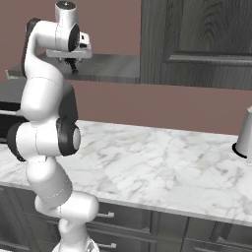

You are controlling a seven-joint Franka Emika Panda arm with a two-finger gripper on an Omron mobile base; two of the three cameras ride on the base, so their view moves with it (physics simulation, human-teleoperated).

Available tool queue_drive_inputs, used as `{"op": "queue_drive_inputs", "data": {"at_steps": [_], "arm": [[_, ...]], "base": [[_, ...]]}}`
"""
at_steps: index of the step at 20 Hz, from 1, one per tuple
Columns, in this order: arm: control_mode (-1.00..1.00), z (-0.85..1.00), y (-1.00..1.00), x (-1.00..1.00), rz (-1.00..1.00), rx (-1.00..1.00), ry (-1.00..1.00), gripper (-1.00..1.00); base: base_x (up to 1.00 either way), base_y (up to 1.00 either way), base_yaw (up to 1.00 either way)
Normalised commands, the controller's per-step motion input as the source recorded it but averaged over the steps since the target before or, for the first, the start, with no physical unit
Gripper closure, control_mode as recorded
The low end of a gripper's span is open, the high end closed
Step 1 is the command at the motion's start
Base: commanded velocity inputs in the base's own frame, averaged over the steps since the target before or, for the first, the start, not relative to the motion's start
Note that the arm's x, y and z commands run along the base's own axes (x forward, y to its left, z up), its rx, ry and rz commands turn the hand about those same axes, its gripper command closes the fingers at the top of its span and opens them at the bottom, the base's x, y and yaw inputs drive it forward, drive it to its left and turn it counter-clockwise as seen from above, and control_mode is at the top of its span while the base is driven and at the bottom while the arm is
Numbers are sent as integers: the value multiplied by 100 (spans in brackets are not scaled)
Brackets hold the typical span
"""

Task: Open the cabinet. Pick the dish brush and place it next to the sink. Then close the cabinet.

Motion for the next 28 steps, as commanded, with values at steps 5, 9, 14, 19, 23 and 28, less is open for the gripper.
{"op": "queue_drive_inputs", "data": {"at_steps": [5, 9, 14, 19, 23, 28], "arm": [[-100, -11, 0, 31, 0, -8, 3, -100], [-100, -18, 0, 21, 0, -9, 4, -100], [-100, 0, 0, 1, 0, -1, 0, -100], [-100, -15, 0, 0, 0, 0, 0, -100], [-100, -34, 0, 0, 0, 0, 0, -100], [-100, -28, 0, -3, 0, 0, -1, -100]], "base": [[0, 0, 0], [0, 0, 0], [0, 0, 0], [0, 0, 0], [0, 0, 0], [0, 0, 0]]}}
